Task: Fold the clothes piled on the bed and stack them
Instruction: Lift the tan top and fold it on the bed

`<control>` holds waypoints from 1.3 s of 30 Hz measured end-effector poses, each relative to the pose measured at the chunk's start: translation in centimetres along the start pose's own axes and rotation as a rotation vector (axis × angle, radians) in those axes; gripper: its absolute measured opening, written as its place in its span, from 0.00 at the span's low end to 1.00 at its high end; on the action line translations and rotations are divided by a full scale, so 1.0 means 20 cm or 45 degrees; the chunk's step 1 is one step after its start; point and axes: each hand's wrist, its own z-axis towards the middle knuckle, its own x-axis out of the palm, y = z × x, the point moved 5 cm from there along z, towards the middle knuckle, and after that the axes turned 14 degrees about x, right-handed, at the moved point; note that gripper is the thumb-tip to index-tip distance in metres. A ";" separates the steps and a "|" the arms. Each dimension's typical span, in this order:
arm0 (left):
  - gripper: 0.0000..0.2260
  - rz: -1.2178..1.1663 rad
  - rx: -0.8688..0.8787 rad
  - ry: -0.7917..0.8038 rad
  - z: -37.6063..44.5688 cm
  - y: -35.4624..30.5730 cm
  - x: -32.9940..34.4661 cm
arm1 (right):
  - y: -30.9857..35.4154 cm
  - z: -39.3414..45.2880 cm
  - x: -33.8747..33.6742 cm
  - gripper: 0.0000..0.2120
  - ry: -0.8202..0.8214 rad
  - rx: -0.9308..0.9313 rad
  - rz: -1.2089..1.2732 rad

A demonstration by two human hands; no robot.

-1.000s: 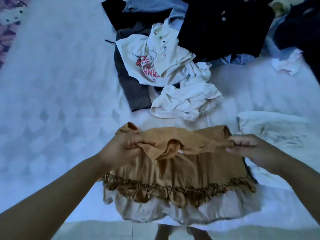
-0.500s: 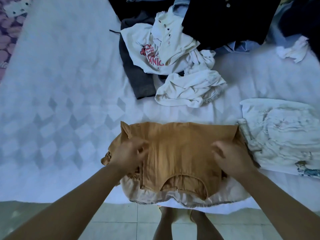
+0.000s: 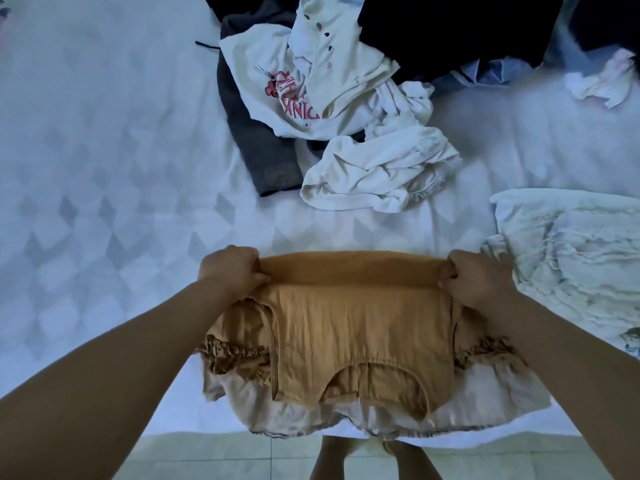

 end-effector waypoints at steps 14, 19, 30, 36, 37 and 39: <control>0.32 0.007 0.105 -0.413 -0.08 -0.02 0.18 | 0.26 -0.15 0.18 0.36 -0.052 -0.340 -0.094; 0.33 -0.443 -0.526 -0.541 -0.30 0.27 0.33 | 0.05 -0.14 0.27 0.40 -0.139 -0.121 0.045; 0.16 -1.272 -0.706 -0.817 -0.43 0.20 0.31 | 0.02 -0.17 0.27 0.32 -0.023 -0.016 0.010; 0.31 -0.845 -0.830 -0.434 -0.59 0.33 0.32 | 0.00 -0.14 0.24 0.34 0.042 -0.028 0.038; 0.32 -0.737 -0.823 -0.408 -0.59 0.33 0.32 | 0.00 -0.14 0.23 0.34 0.039 -0.031 0.078; 0.28 -0.582 -0.761 -0.546 -0.57 0.28 0.26 | -0.02 -0.15 0.19 0.36 -0.045 -0.012 0.207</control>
